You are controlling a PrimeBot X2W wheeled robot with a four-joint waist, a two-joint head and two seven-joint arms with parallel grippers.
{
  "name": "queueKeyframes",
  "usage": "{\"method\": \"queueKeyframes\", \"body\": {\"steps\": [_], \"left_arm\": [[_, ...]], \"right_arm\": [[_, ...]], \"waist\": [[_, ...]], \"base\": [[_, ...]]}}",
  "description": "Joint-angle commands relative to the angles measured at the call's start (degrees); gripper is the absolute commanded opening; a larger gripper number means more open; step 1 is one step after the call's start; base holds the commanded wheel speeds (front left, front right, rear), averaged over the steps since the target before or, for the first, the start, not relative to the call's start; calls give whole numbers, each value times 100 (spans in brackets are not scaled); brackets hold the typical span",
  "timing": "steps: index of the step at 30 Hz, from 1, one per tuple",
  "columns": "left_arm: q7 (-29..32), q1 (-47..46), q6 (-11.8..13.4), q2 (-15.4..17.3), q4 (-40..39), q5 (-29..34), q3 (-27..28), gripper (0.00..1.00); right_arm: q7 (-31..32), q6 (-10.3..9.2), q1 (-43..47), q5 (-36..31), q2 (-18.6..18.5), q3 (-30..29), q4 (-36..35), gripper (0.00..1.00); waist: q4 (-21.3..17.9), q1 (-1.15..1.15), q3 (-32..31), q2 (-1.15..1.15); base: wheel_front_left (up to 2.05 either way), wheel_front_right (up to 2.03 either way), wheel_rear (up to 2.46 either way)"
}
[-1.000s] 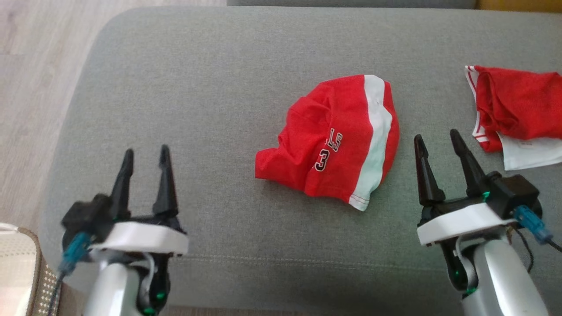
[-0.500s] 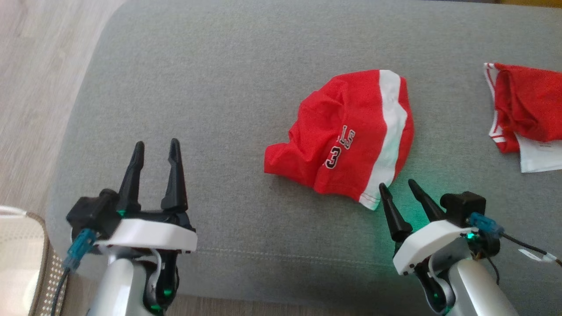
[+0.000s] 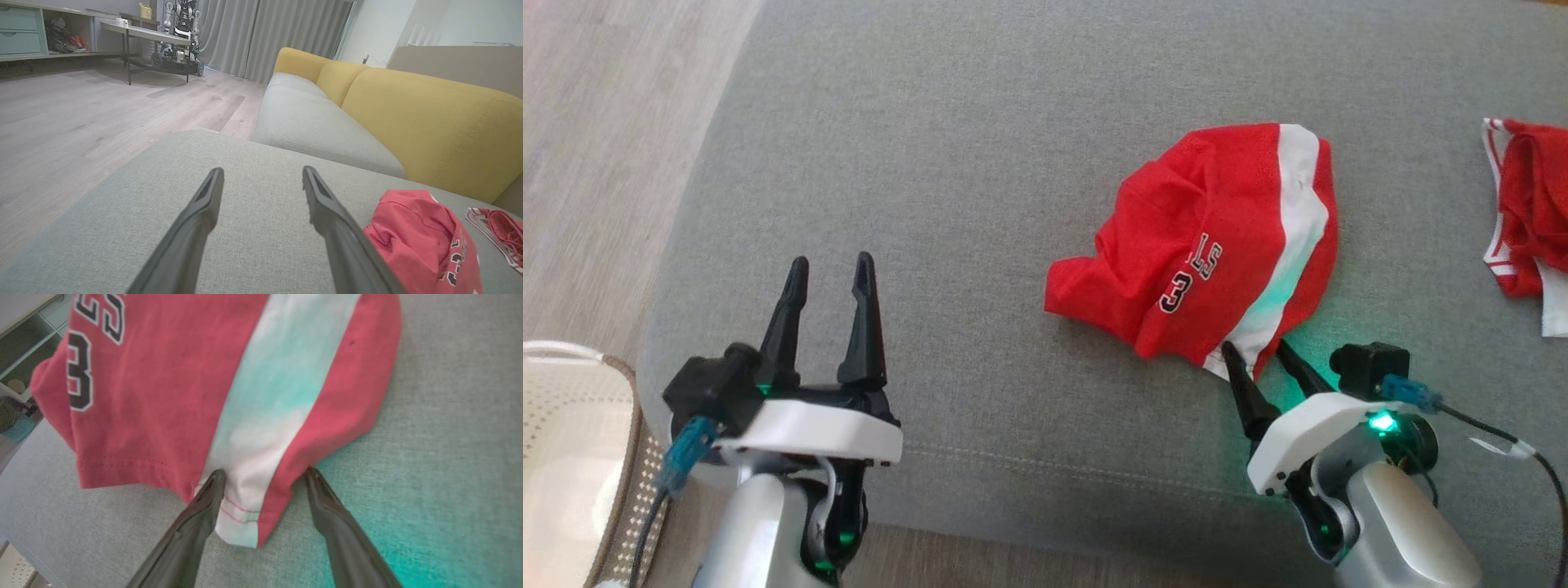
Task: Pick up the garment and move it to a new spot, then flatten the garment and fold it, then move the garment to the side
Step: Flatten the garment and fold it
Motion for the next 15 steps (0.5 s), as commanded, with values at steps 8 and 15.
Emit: {"method": "queueKeyframes", "body": {"steps": [8, 15], "left_arm": [[-30, -190, 53, 41, -136, -45, 145, 100], [-30, -104, 44, 41, -101, -72, 141, 100]], "right_arm": [[-378, -1, -415, -205, 41, -16, 157, 0], [-536, -1, -720, -721, -76, -665, -55, 0]], "waist": [[24, 0, -56, 0], [-55, 0, -306, 0]], "base": [[0, 0, 0], [0, 0, 0]]}}
